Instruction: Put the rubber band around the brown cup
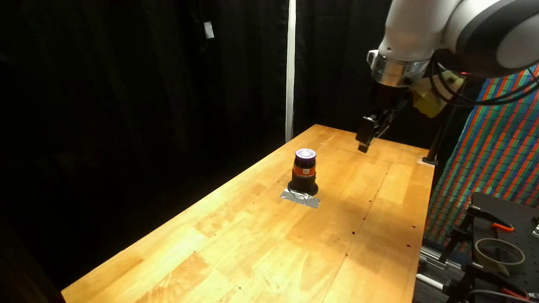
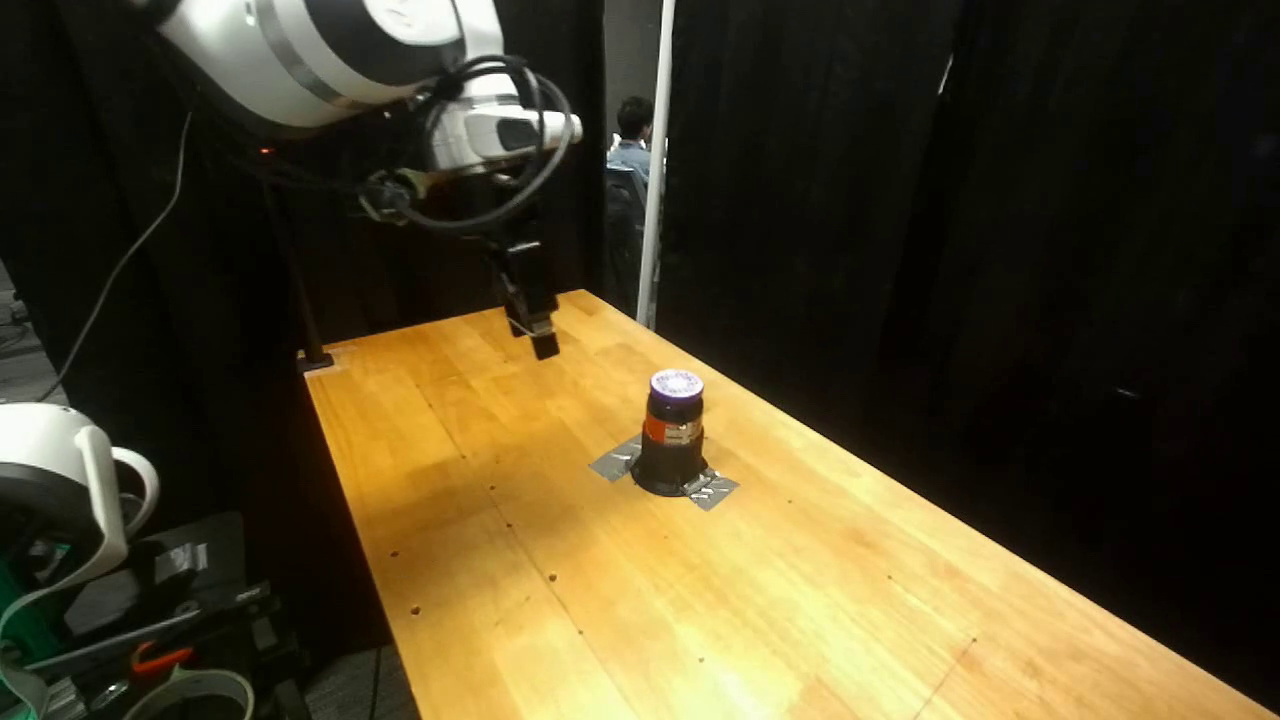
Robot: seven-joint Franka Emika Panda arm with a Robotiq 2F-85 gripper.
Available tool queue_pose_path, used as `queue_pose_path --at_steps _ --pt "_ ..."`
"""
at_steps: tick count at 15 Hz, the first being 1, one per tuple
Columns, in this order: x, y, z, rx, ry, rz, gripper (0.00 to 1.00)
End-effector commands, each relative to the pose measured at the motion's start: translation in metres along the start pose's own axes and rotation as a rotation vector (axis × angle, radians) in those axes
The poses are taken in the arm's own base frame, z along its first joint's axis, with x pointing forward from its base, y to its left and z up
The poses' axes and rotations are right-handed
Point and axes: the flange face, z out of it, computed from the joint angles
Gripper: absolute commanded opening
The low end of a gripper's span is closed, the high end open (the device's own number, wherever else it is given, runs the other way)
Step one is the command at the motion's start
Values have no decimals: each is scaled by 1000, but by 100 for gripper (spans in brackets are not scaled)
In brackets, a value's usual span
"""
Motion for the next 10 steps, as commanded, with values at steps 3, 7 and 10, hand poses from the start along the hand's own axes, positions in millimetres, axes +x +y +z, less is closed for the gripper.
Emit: queue_pose_path --at_steps 3,7,10 --pt "120 21 45 121 13 -80 100" --pt "177 19 74 229 -26 -154 100" --pt "207 9 93 285 -71 -193 100"
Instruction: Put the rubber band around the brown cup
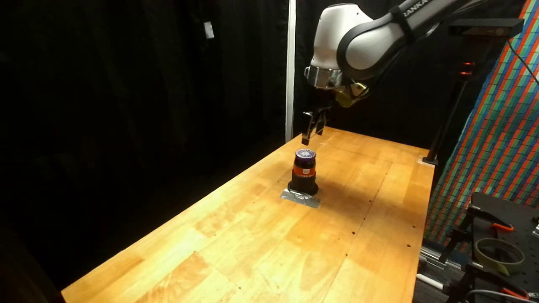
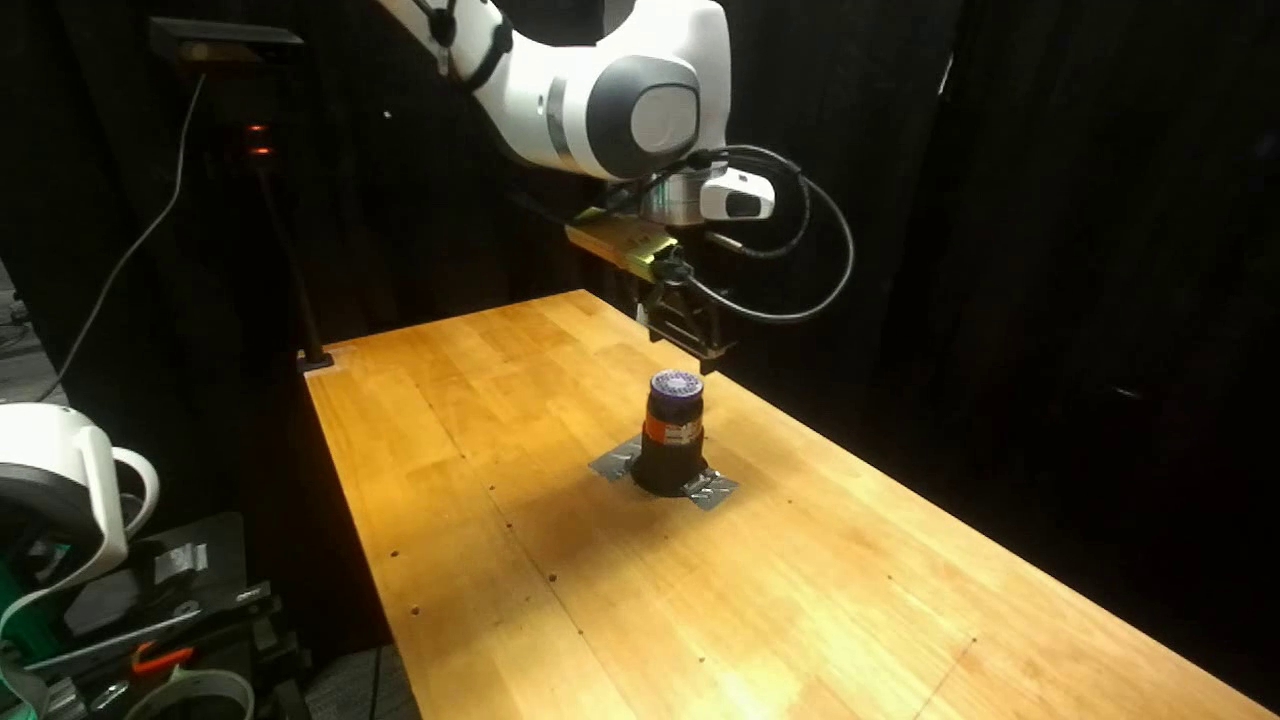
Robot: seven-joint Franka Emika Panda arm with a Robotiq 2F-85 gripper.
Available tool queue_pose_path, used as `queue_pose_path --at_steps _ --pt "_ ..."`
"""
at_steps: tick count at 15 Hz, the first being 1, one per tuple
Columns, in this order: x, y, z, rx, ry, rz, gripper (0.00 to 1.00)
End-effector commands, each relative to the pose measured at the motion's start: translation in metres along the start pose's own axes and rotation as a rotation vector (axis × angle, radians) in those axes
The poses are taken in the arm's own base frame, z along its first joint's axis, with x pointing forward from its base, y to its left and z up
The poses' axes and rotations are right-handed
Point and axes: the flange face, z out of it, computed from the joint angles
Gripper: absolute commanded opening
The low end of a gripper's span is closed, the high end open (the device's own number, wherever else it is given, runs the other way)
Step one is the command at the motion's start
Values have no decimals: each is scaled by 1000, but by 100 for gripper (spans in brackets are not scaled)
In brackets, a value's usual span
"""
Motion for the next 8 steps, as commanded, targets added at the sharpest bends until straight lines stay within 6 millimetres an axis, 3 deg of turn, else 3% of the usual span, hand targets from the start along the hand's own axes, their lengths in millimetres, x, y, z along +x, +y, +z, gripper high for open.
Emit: queue_pose_path --at_steps 1,8 --pt "46 -6 17 58 -55 -49 100" --pt "84 -14 56 -2 -201 -51 100"
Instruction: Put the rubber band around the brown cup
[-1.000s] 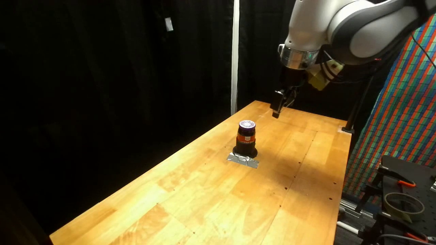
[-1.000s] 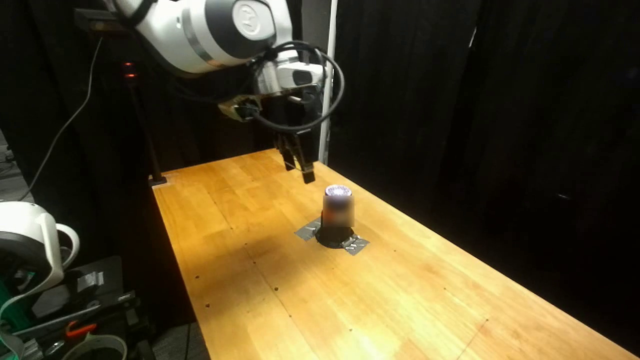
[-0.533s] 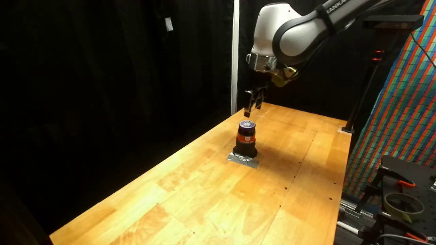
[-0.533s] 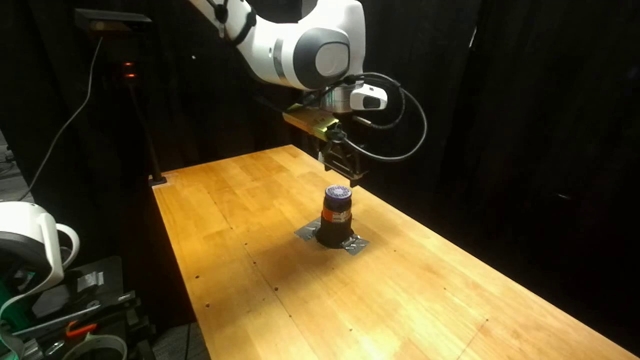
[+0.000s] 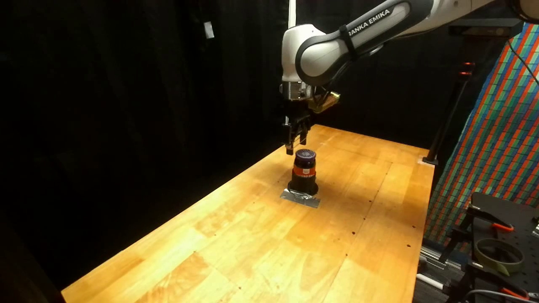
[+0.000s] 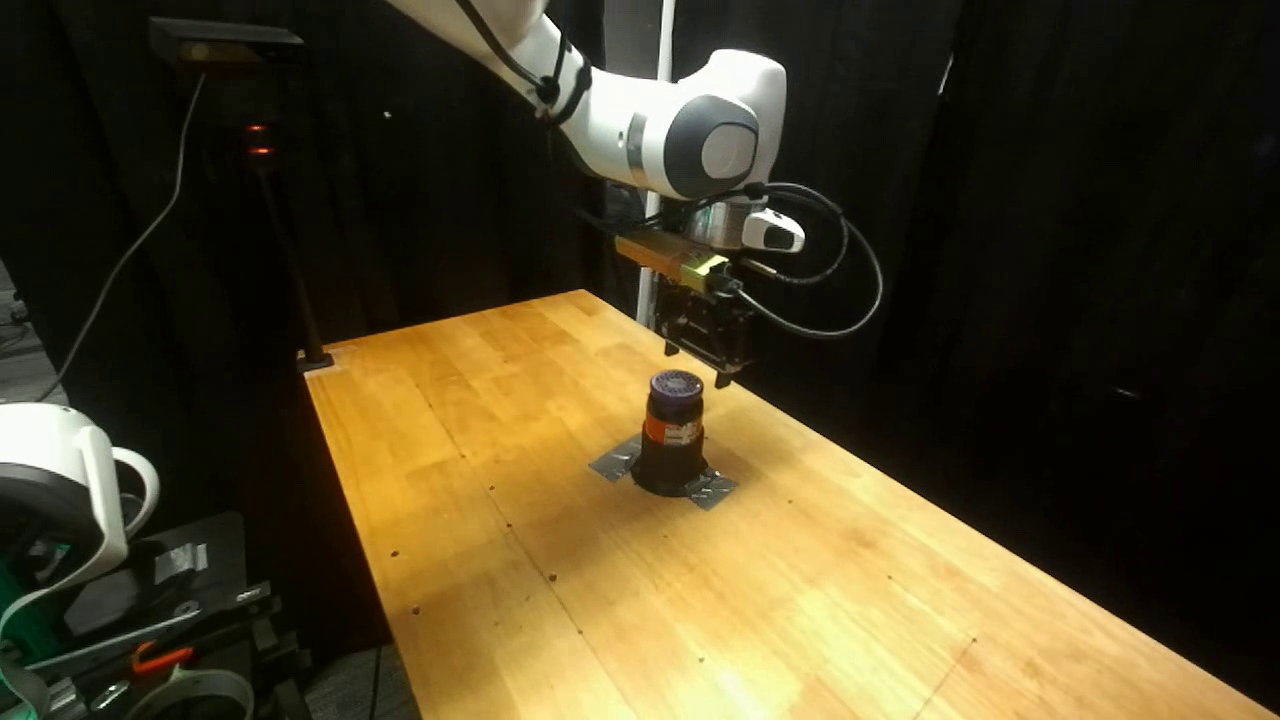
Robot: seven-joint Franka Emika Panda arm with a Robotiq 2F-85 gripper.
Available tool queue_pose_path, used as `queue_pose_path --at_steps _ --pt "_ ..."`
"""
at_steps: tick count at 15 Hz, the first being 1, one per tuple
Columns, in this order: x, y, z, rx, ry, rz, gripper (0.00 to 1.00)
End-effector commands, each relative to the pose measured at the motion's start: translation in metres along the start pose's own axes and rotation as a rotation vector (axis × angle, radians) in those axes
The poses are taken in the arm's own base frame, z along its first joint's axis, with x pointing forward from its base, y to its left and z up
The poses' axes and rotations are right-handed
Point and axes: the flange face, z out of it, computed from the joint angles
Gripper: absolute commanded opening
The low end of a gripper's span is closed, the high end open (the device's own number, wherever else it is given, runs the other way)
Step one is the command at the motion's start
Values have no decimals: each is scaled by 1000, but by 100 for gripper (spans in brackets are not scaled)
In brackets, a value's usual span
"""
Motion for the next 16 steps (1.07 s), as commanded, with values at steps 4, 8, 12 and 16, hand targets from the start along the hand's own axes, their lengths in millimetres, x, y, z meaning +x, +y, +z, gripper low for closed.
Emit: queue_pose_path --at_steps 4,8,12,16 --pt "35 2 26 -46 -105 1 100" --pt "33 8 40 -44 -203 -3 100" --pt "29 5 37 -43 -249 -24 100" --pt "21 0 29 -61 -261 -23 100"
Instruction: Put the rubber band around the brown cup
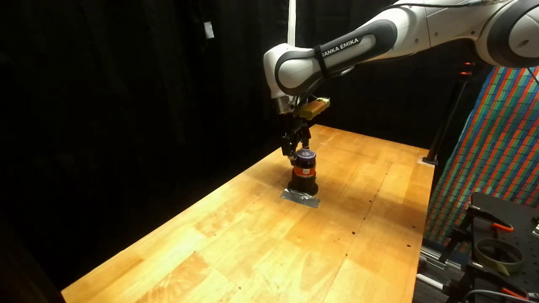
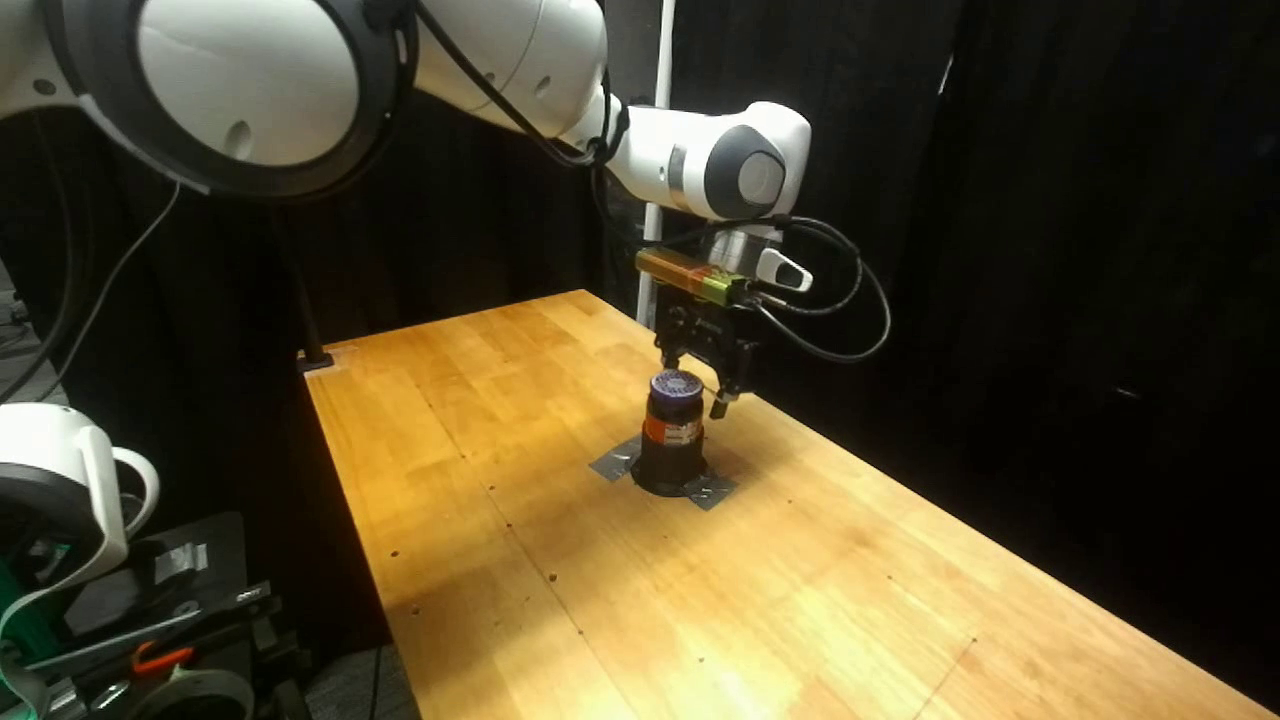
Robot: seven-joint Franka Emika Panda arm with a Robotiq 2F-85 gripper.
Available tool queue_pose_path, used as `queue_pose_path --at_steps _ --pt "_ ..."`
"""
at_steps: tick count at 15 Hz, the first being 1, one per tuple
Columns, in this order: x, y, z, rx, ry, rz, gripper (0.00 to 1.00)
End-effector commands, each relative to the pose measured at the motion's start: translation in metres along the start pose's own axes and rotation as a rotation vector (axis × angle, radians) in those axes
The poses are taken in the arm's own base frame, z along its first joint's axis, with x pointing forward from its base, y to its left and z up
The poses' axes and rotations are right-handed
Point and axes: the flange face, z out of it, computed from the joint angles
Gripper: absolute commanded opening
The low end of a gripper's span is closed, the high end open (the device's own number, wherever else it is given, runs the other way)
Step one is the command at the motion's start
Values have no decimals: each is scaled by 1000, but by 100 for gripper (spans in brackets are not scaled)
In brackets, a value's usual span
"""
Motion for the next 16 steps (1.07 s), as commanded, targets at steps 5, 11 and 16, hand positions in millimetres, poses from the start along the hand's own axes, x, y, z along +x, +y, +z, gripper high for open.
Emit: queue_pose_path --at_steps 5,11,16 --pt "-22 -11 0 -7 -78 -69 100" --pt "-50 -15 16 -16 -106 -76 100" --pt "-79 -22 25 -27 -45 -69 100"
